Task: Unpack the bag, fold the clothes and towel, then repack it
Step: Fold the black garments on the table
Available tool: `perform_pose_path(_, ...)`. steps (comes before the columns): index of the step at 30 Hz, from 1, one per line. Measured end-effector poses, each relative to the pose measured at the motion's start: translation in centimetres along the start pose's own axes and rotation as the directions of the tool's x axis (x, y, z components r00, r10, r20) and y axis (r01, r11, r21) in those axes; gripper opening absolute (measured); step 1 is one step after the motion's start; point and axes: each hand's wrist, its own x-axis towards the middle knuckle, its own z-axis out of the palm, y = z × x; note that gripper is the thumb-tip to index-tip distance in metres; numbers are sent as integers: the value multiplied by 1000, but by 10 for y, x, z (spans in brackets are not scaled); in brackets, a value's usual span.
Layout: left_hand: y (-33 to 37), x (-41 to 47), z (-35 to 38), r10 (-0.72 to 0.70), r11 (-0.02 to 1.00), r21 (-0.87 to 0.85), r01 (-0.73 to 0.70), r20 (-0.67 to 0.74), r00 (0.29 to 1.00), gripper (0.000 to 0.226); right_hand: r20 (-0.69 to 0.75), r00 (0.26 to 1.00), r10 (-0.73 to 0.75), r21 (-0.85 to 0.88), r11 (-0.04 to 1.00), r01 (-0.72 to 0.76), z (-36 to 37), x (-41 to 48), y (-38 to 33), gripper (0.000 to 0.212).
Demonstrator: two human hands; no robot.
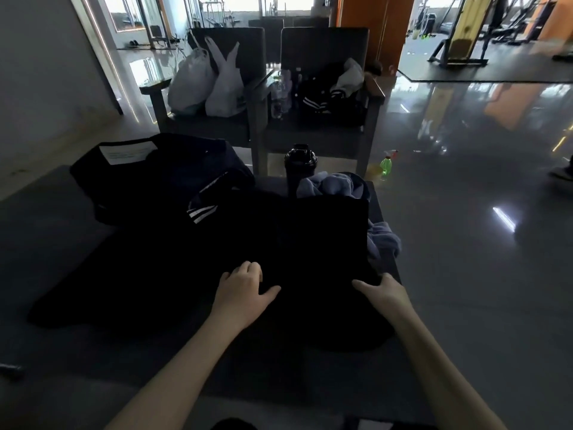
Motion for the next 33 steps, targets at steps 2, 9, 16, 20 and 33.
perform_pose_path(2,12,-10,-2,-48,999,0,48,61,997,47,-8,1000,16,22,1000,-16,-1,-10,6,54)
perform_pose_path(9,43,-23,15,-146,979,-77,189,380,913,97,179,983,-32,-57,997,43,-5,-40,1,39)
perform_pose_path(16,63,-36,33,-147,979,-64,193,433,889,124,194,979,-68,506,861,-40,-2,-49,-6,8)
perform_pose_path(20,93,-50,39,-136,919,-300,254,365,921,131,212,976,-44,720,682,-126,-2,-53,-17,10)
perform_pose_path(33,94,-17,0,-254,662,-744,93,-106,961,26,83,987,-136,758,651,25,-20,-53,-30,13)
